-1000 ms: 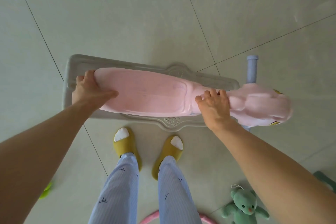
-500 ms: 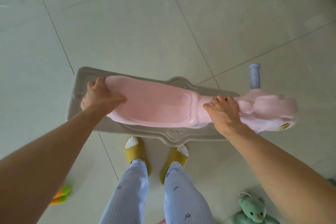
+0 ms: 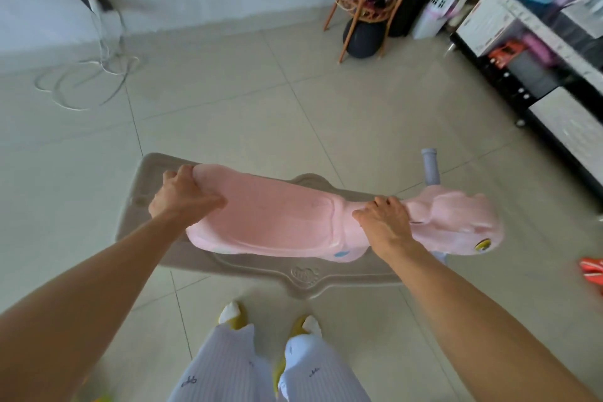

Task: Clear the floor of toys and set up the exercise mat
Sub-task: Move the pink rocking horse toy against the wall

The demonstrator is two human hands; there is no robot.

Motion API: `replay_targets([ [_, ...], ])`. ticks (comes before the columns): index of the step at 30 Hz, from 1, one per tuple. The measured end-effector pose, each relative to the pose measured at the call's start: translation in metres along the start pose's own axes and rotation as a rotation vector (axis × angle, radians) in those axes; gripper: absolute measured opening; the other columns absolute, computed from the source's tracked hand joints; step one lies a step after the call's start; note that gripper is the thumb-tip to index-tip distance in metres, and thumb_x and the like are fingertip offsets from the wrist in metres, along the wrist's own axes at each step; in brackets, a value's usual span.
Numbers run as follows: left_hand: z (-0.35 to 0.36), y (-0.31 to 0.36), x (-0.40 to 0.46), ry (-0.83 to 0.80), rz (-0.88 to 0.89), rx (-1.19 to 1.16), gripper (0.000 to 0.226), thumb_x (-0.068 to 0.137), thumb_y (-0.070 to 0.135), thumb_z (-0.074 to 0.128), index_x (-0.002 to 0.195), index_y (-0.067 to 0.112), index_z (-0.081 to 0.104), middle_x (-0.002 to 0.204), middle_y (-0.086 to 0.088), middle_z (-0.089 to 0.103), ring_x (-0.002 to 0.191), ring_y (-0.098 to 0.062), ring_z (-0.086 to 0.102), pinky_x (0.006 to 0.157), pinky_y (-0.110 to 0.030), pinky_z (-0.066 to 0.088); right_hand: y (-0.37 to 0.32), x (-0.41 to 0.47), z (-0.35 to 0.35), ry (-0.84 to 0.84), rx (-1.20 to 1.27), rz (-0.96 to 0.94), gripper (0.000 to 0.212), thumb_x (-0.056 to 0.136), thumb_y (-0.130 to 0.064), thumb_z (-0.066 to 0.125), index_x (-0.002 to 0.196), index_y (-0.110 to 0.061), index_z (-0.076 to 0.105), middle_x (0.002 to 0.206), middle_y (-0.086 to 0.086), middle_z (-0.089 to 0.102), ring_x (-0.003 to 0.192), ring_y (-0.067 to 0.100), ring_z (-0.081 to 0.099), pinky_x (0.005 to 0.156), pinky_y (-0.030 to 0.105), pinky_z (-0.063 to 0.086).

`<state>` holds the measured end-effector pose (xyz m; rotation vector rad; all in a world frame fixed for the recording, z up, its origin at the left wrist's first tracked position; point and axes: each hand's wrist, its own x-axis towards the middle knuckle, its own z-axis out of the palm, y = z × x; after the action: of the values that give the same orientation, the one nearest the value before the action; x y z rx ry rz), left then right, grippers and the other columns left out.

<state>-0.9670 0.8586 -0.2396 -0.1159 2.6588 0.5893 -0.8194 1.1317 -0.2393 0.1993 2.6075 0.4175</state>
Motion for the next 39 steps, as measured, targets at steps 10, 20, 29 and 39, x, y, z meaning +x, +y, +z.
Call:
replay_targets([
  [10,-0.081,0.01,-0.011,-0.002,0.006,-0.044,0.077,0.061,0.04,0.075,0.128,0.02,0.042,0.127,-0.008,0.044,0.109,-0.032,0.054,0.083,-0.04,0.047,0.007,-0.012,-0.091,0.036,-0.072,-0.008,0.027,0.094,-0.014,0.046,0.117,-0.021,0.057,0.12,0.004,0.055,0.111,0.025,0.044,0.089,0.034,0.032],
  [20,-0.129,0.005,0.014,-0.026,0.001,-0.082,0.072,0.064,0.035,0.073,0.127,0.017,0.041,0.121,-0.009,0.045,0.106,-0.032,0.054,0.085,-0.044,0.051,-0.007,0.02,-0.142,0.001,-0.165,-0.053,0.029,0.093,-0.013,0.047,0.12,-0.021,0.054,0.117,0.004,0.055,0.111,0.024,0.045,0.089,0.033,0.031],
  [29,-0.152,0.024,0.053,-0.031,-0.017,-0.097,0.069,0.065,0.033,0.073,0.124,0.015,0.044,0.118,-0.009,0.045,0.102,-0.033,0.055,0.083,-0.046,0.052,0.003,0.075,-0.162,0.018,-0.17,-0.094,0.029,0.094,-0.011,0.045,0.119,-0.02,0.055,0.116,0.004,0.055,0.111,0.023,0.045,0.088,0.032,0.031],
  [39,-0.136,0.093,0.113,0.014,-0.138,-0.102,0.072,0.061,0.035,0.075,0.124,0.017,0.044,0.118,-0.009,0.046,0.103,-0.033,0.054,0.083,-0.046,0.052,0.063,0.185,-0.168,0.045,-0.203,-0.212,0.029,0.091,-0.011,0.051,0.118,-0.022,0.055,0.115,0.003,0.056,0.11,0.023,0.045,0.087,0.032,0.03],
])
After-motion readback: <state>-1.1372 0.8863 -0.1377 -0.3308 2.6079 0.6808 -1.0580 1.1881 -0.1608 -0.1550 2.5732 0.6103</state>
